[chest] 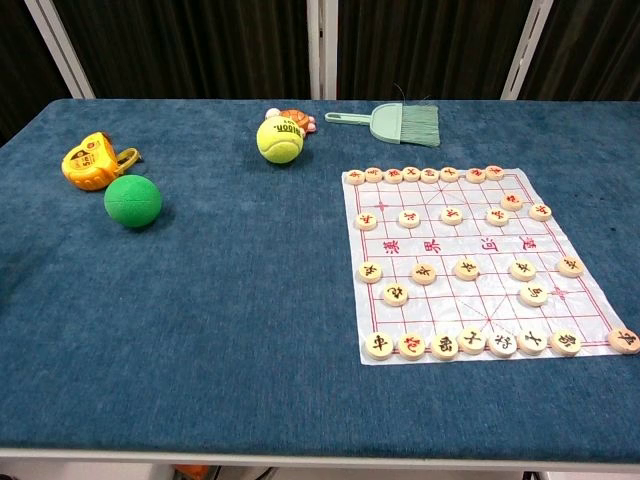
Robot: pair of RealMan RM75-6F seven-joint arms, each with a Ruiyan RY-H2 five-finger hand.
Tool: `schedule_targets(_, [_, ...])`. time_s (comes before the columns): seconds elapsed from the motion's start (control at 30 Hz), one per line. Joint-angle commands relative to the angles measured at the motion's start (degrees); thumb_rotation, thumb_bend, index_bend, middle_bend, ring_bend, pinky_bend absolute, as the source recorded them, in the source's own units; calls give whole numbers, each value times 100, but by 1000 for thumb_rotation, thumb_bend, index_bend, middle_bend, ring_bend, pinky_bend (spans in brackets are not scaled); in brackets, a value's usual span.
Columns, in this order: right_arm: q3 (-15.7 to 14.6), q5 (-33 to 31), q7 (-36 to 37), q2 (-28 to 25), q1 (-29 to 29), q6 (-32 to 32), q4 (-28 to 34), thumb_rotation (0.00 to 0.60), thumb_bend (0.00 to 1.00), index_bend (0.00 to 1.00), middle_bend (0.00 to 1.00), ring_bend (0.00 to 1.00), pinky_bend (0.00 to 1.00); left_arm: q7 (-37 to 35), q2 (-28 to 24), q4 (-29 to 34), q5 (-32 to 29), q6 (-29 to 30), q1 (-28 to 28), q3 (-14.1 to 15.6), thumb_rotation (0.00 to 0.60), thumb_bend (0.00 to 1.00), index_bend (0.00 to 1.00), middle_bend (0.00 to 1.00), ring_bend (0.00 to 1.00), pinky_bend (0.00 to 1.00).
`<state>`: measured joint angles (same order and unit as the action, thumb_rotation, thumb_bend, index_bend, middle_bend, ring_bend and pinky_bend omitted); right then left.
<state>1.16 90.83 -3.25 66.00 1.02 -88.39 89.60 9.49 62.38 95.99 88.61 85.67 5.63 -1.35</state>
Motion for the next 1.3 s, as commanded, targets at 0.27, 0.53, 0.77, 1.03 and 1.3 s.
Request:
schedule_targets(0.27, [-58, 113, -27, 29, 17, 9, -9, 600, 124, 0, 0, 0, 0, 20, -8, 47, 30, 21, -32, 44, 600, 93, 46, 47, 0, 0])
schedule_targets(0.53, [-171, 514, -332, 75, 198, 165, 226, 600, 123, 0, 0, 0, 0, -9, 18, 50, 53, 9, -2, 23, 600, 92, 46, 47, 0, 0])
schedule_targets(0.77, [-261, 973, -1198, 346, 764, 1020, 746, 600, 123, 70, 0, 0, 0, 0, 79, 22, 102, 37, -13, 47, 600, 92, 46, 47, 0, 0])
schedule_targets(1.03, [-216, 678, -1852, 1272, 1353, 2205, 935, 600, 146, 174, 0, 0, 0, -88, 44, -6, 104, 244, -192, 117, 600, 92, 46, 47, 0, 0])
schedule_targets(1.3, [-152, 436, -2347, 2027, 1601, 2560, 837, 600, 193, 254, 0, 0, 0, -207, -4, -75, 96, 380, -322, 151, 600, 92, 46, 47, 0, 0])
